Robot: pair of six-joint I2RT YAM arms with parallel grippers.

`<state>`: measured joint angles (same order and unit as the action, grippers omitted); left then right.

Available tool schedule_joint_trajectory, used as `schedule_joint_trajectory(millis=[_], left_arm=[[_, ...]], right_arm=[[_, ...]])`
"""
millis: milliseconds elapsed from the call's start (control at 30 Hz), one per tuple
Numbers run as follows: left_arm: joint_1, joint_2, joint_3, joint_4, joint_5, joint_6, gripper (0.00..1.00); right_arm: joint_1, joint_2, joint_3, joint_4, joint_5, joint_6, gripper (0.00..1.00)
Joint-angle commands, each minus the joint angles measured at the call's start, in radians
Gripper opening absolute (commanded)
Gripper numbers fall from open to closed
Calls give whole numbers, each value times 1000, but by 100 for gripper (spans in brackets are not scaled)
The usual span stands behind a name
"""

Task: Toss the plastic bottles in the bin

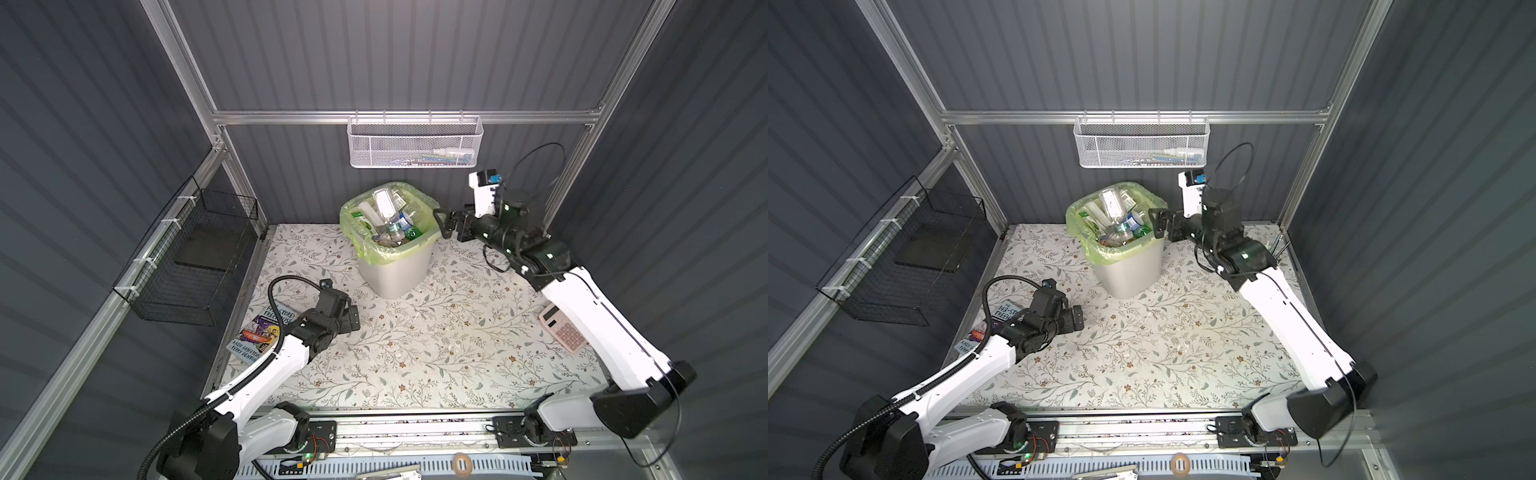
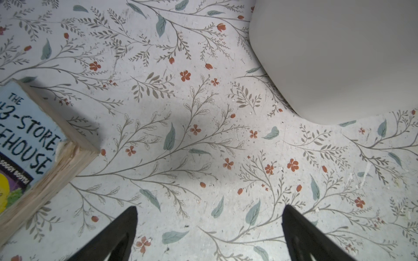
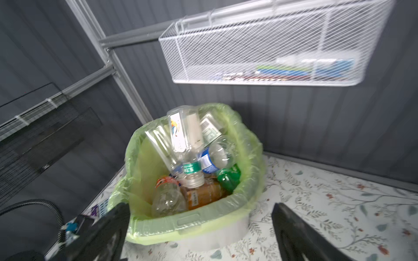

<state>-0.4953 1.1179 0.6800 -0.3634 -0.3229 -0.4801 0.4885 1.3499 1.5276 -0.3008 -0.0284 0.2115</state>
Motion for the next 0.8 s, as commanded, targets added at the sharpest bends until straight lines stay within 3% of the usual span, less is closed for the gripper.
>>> schedule_joint_trajectory(millis=[0, 200, 400, 467, 567, 667, 767], left_arm=[[4, -29, 13, -17, -59, 30, 100], [4, -42, 7, 14, -150, 61, 100], [4, -16, 0, 68, -288, 127, 100], [4, -5, -7, 101, -350, 153, 100], [4, 2, -19, 160, -417, 188, 100], [4, 8, -61, 282, -459, 241, 100], [4, 25, -119, 430, -502, 295, 100]], right_arm=[[-34, -91, -198, 80, 124, -71, 99], [-124, -391, -714, 320, 294, -213, 99], [-252, -610, -1233, 800, 355, -299, 99], [-304, -604, -1353, 989, 359, -307, 99], [-390, -534, -1401, 1068, 335, -256, 99], [-469, -402, -1391, 1128, 207, -221, 99], [-525, -200, -1385, 1312, 101, -178, 99]])
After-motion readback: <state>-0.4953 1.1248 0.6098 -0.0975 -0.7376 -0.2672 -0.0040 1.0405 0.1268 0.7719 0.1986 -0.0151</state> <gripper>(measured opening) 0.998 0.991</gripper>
